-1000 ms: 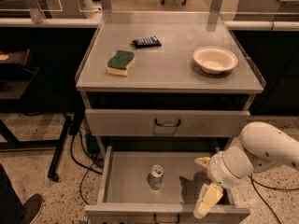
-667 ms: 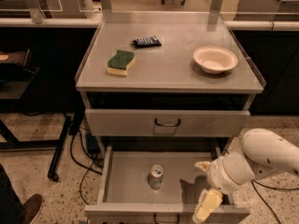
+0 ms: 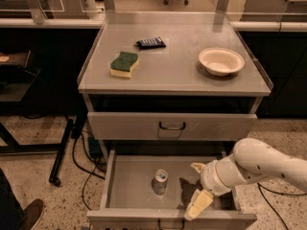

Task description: Pick redbull can from middle drawer and place on counter

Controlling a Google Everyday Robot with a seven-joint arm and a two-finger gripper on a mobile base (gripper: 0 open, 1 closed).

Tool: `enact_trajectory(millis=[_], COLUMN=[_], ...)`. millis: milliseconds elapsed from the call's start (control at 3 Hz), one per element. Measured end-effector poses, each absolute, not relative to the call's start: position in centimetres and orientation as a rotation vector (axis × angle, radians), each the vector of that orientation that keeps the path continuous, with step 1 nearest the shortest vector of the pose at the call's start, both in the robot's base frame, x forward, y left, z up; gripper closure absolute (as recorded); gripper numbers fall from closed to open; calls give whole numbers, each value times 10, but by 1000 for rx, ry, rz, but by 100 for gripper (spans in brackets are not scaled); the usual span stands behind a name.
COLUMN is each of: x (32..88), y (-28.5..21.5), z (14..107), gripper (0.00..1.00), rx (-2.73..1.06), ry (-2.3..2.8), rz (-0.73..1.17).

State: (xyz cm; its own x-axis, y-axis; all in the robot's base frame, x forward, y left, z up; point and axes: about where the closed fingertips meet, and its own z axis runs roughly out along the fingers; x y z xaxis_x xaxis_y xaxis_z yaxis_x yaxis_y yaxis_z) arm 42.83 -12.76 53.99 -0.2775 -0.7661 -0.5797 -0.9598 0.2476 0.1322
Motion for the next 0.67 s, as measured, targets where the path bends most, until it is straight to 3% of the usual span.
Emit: enact_trajectory(millis=[667], x=[436], y=[-119], z=[523], gripper=[0], rx=[-1556], ry=[2125], rz=[696])
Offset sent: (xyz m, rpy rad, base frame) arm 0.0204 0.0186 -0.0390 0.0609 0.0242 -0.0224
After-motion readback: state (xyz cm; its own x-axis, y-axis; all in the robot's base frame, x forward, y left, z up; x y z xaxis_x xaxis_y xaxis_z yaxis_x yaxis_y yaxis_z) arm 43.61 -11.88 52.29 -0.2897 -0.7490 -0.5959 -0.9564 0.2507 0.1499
